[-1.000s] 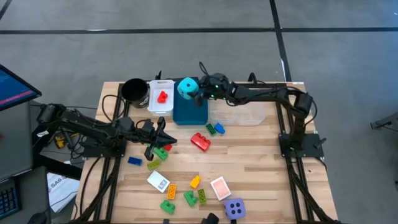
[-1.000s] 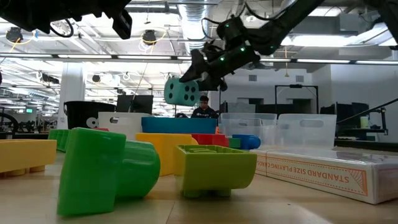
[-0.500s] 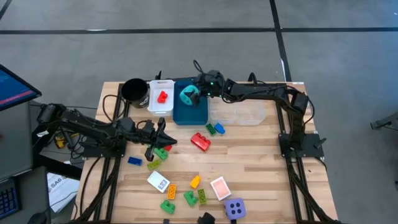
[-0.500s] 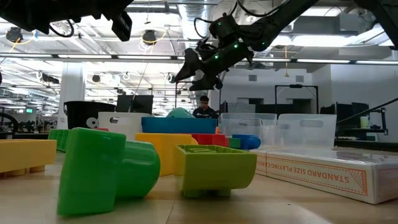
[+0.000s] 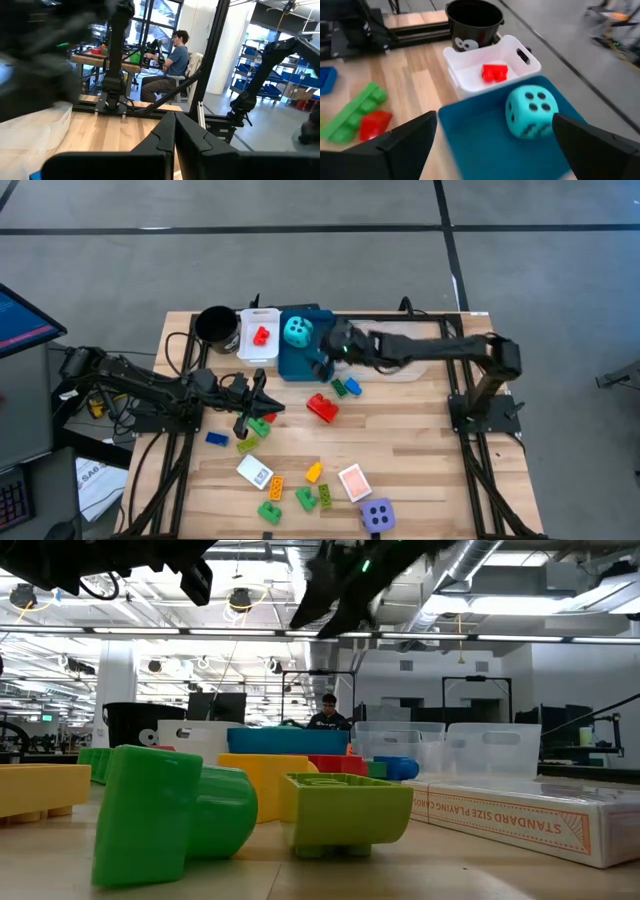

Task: Pick & Place Toys
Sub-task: Put the violet dice into the blue bin

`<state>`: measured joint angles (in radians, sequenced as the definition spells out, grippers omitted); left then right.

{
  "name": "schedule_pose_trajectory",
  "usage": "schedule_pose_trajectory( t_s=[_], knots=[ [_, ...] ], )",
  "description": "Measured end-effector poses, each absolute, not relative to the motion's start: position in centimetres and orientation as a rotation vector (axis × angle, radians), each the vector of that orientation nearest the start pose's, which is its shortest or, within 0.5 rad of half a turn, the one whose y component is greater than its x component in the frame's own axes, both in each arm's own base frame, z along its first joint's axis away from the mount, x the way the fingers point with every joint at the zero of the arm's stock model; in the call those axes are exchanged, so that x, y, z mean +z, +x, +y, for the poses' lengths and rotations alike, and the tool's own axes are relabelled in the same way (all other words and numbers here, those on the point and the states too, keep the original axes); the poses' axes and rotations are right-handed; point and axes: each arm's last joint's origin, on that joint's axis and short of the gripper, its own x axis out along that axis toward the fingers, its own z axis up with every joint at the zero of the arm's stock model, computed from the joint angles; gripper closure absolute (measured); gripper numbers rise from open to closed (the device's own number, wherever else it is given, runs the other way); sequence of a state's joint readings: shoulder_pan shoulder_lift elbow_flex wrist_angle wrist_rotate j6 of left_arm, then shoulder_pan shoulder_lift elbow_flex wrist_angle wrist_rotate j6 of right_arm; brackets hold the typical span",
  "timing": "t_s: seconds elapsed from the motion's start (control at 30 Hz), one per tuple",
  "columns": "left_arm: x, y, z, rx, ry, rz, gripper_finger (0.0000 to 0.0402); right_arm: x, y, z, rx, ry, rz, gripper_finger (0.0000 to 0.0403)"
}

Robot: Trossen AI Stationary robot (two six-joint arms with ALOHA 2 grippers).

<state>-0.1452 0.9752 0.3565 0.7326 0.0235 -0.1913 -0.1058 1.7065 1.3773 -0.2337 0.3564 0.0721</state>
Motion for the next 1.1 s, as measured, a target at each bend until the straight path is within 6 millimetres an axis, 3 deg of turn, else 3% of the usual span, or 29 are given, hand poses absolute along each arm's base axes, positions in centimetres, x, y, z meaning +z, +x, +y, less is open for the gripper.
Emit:
schedule_pose_trajectory(
  t_s=[0.27, 0.5, 0.7, 1.1],
  knots=[
    [24.0, 20.0, -3.0, -0.179, -0.198, -0.097, 0.0402, 31.1, 33.0, 5.3, -0.619, 0.038, 0.525, 0.0014],
    [24.0, 19.9, -3.4, -0.200, -0.230, -0.099, 0.0402, 27.9, 28.6, 13.2, -0.624, 0.133, 0.434, 0.0014],
    [24.1, 19.7, -4.5, -0.258, -0.252, -0.092, 0.0402, 25.0, 25.8, 18.0, -0.518, 0.161, 0.455, 0.0014],
    [24.3, 19.3, -5.9, -0.334, -0.310, -0.100, 0.0402, 24.0, 20.2, 25.5, -0.228, 0.049, 0.454, 0.0014]
  ],
)
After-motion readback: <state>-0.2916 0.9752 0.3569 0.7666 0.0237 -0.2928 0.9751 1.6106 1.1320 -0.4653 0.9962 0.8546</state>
